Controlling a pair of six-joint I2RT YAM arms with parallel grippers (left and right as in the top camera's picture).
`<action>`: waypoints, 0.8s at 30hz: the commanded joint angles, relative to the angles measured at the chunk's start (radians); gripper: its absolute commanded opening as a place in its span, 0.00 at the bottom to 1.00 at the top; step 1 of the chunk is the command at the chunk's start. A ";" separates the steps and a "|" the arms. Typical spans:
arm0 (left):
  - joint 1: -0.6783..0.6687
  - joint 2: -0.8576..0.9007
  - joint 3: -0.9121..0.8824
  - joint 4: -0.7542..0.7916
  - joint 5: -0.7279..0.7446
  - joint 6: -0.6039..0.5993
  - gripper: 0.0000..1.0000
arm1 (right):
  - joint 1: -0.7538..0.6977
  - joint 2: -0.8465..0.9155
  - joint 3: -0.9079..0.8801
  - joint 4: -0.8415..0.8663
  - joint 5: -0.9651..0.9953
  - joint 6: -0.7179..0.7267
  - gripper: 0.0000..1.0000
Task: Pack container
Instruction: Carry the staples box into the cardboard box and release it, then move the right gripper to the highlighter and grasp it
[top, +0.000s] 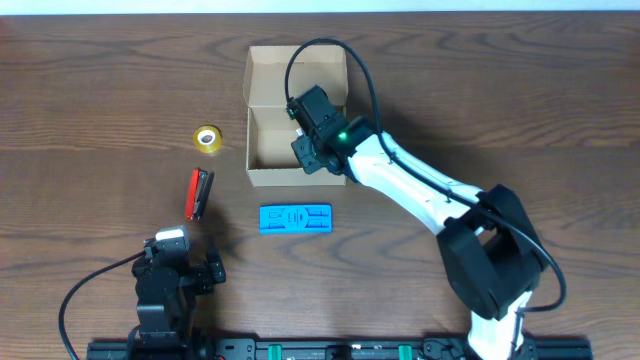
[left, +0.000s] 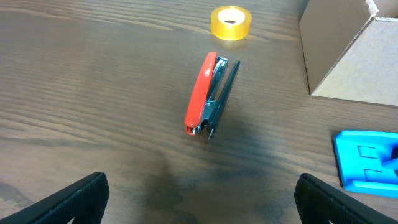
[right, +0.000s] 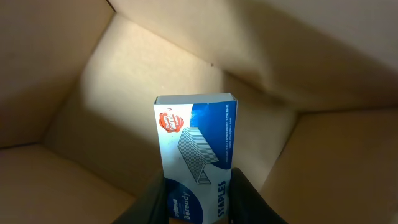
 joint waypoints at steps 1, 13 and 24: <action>0.006 -0.006 -0.009 -0.002 0.000 0.003 0.95 | 0.002 0.011 0.011 0.006 0.015 -0.015 0.25; 0.006 -0.006 -0.009 -0.003 0.000 0.003 0.95 | 0.002 0.011 0.038 0.039 0.014 -0.056 0.52; 0.006 -0.006 -0.009 -0.002 0.000 0.003 0.95 | 0.002 -0.127 0.168 -0.183 0.055 -0.111 0.80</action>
